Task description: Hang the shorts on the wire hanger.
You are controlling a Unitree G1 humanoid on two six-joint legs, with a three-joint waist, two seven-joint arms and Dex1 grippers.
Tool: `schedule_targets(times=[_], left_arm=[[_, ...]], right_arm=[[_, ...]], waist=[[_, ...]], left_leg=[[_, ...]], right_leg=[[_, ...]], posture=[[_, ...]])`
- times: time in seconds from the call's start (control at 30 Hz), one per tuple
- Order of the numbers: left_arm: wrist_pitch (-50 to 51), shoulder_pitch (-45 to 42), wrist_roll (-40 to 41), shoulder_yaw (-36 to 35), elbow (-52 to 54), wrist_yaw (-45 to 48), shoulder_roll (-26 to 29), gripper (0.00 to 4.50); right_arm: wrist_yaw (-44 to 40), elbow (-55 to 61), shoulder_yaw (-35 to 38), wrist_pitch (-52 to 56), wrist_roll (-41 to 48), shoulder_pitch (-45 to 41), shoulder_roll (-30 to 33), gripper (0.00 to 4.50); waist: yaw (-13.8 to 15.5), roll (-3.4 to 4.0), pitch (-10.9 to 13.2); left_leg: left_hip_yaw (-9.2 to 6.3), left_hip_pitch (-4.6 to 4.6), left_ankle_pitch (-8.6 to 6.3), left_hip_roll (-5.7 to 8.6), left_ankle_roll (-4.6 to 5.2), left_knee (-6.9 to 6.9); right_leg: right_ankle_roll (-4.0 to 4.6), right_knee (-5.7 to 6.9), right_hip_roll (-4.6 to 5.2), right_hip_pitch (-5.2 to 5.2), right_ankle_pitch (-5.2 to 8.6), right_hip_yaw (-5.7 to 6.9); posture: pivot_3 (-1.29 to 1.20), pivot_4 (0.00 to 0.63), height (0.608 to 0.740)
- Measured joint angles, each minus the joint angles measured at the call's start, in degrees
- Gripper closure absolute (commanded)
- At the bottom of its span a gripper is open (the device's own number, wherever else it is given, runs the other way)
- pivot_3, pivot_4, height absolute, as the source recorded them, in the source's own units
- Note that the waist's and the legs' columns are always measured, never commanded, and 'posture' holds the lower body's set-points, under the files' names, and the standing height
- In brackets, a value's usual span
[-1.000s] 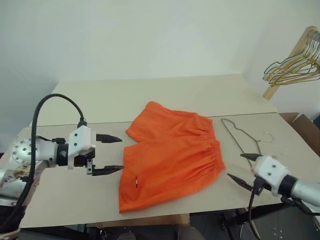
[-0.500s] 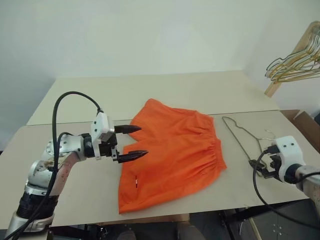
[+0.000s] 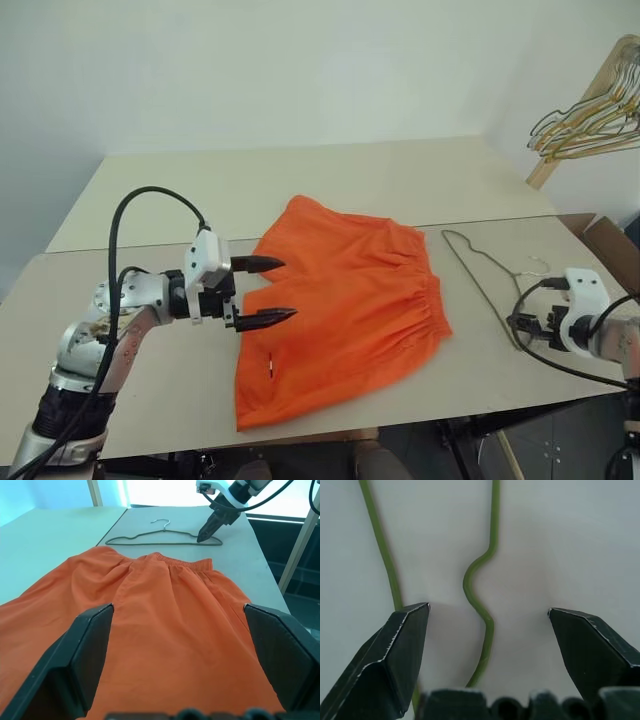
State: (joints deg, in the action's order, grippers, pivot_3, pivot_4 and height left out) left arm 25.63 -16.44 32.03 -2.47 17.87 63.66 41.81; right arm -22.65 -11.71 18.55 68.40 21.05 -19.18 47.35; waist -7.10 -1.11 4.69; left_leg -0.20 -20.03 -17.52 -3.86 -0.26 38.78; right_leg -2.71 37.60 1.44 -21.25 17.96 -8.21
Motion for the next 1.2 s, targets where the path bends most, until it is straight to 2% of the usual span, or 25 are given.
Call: schedule_targets(times=[0.07,0.4,0.7,0.9,1.07,1.2], left_arm=[[0.56,1.11,0.2,-0.12,1.17,-0.06,0.46,0.0],[0.85,1.5,1.47,-0.98,1.91,-0.31,1.33,0.0],[0.83,-0.65,1.45,-0.77,1.57,-0.56,1.3,0.0],[0.64,-2.97,0.96,-0.07,-0.21,-0.56,0.59,0.0],[0.06,-5.89,-0.55,0.77,-3.03,-1.31,-1.08,0.0],[-0.5,-9.97,-2.17,1.49,-6.19,-4.17,-4.23,0.0]], right_arm=[[-0.44,-2.38,0.08,0.07,-0.09,-0.7,0.69,0.97],[-0.79,-2.87,0.42,0.59,-0.69,-0.09,1.4,4.42],[0.77,3.36,1.18,1.85,-0.7,2.0,-0.66,4.46],[5.49,13.9,5.7,1.53,-0.86,4.97,-6.21,4.46],[9.58,26.11,7.26,-5.04,-2.97,7.6,-10.1,4.46],[11.7,31.66,4.65,-18.79,-9.15,10.83,-10.22,4.46]], waist=[[0.05,-0.08,0.04],[0.13,-0.31,0.18],[-0.06,-0.31,0.19],[0.01,-0.09,0.24],[0.05,0.01,0.23],[0.14,0.04,0.2]], left_leg=[[0.0,0.0,0.0,0.0,0.0,0.0],[-0.05,-0.02,0.0,-0.02,0.0,-0.03],[-0.06,-0.07,0.0,-0.02,0.0,-0.03],[-0.06,-0.2,0.0,0.0,-0.01,-0.03],[-0.04,-0.39,0.04,0.01,-0.07,-0.01],[-0.04,-0.51,0.05,0.02,-0.08,0.0]], right_leg=[[-0.01,-0.04,0.0,0.02,-0.01,0.0],[-0.02,-0.05,-0.01,0.02,-0.01,0.05],[-0.02,-0.05,-0.01,0.0,-0.01,0.05],[-0.02,-0.01,0.0,-0.19,-0.01,0.04],[-0.04,0.08,0.01,-0.44,-0.02,0.01],[-0.04,0.12,0.02,-0.6,-0.03,0.01]], posture=[[-0.06,0.099,0.74],[-0.07,0.096,0.74],[-0.08,0.079,0.74],[-0.1,0.068,0.74],[-0.11,0.054,0.74],[-0.11,0.038,0.74]])
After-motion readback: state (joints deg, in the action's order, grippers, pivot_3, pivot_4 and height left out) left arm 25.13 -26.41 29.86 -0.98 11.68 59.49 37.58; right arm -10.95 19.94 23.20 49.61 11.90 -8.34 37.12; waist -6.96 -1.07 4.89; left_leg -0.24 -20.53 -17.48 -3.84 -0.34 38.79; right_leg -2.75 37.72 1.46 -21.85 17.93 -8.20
